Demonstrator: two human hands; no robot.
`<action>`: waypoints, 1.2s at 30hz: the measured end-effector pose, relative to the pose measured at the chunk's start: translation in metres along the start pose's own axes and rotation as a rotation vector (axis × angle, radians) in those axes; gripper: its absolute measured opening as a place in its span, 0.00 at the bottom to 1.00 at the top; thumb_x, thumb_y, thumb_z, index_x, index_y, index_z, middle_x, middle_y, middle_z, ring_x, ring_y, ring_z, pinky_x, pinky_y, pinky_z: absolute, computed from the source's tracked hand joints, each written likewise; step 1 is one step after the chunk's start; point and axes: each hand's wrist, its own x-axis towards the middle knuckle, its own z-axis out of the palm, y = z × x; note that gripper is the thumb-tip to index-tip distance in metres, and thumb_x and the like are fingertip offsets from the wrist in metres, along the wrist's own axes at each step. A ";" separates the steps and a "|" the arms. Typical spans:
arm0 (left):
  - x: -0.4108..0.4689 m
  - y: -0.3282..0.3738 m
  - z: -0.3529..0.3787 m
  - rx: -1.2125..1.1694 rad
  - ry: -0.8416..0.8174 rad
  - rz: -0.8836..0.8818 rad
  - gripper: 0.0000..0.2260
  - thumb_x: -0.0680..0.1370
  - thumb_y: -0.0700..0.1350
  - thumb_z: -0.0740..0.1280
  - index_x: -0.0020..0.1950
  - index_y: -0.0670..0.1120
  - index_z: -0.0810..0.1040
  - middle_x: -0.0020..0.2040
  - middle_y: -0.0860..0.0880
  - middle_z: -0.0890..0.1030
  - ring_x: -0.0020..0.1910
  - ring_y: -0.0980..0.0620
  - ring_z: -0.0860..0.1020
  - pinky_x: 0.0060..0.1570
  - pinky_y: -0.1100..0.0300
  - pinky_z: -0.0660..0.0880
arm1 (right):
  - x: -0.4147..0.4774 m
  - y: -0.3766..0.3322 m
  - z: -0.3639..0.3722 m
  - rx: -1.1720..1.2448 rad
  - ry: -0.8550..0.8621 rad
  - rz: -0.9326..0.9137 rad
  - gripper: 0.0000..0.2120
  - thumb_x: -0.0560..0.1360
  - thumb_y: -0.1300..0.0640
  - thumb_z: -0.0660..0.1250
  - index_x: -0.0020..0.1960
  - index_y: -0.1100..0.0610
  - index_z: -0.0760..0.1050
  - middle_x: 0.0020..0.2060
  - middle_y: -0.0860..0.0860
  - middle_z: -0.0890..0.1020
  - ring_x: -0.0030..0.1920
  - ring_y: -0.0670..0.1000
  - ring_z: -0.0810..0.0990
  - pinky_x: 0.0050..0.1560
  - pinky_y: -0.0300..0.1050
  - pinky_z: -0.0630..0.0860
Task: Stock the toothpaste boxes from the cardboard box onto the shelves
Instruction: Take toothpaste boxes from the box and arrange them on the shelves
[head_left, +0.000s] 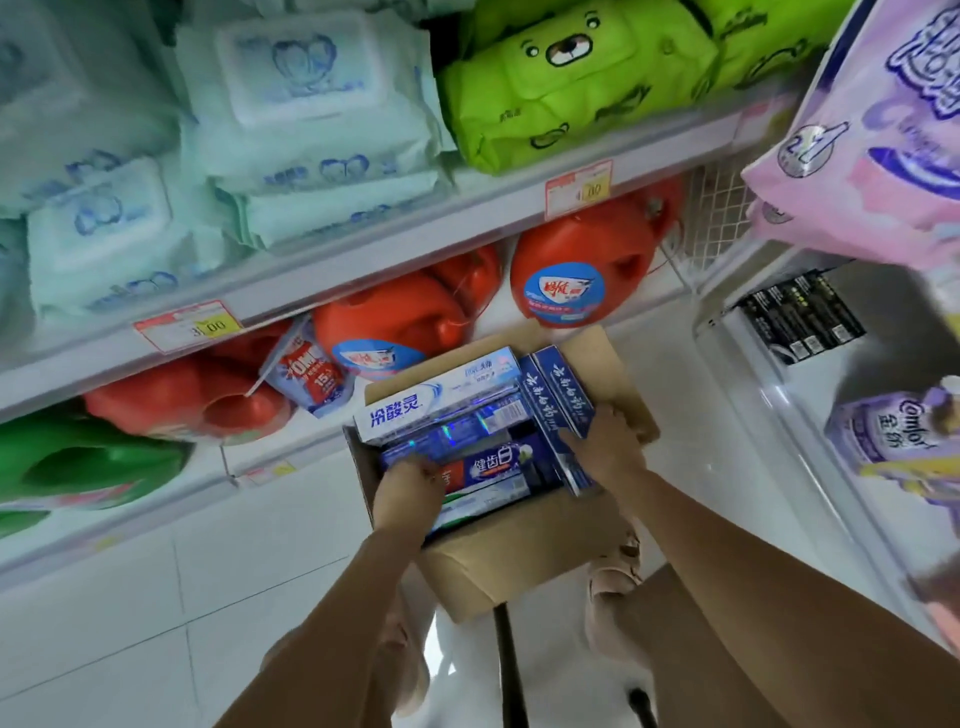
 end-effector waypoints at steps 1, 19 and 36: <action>-0.002 0.012 0.005 -0.078 -0.002 -0.008 0.08 0.76 0.40 0.63 0.47 0.41 0.81 0.46 0.41 0.83 0.47 0.42 0.80 0.46 0.56 0.73 | 0.003 0.006 -0.004 0.033 -0.043 0.018 0.25 0.75 0.45 0.67 0.62 0.62 0.71 0.51 0.56 0.80 0.46 0.55 0.80 0.40 0.45 0.76; 0.027 0.082 0.115 -1.076 -0.502 -0.392 0.43 0.56 0.58 0.81 0.65 0.43 0.72 0.57 0.41 0.81 0.57 0.41 0.79 0.61 0.42 0.74 | -0.001 0.032 -0.045 0.538 -0.411 0.134 0.29 0.68 0.47 0.71 0.64 0.60 0.71 0.53 0.55 0.80 0.47 0.51 0.80 0.44 0.45 0.79; -0.156 0.103 -0.070 -1.056 -0.882 0.243 0.27 0.55 0.41 0.80 0.53 0.41 0.81 0.49 0.42 0.84 0.46 0.47 0.83 0.47 0.51 0.80 | -0.168 0.017 -0.202 0.670 -0.415 -0.268 0.13 0.73 0.48 0.69 0.39 0.58 0.74 0.31 0.54 0.73 0.32 0.53 0.73 0.37 0.44 0.72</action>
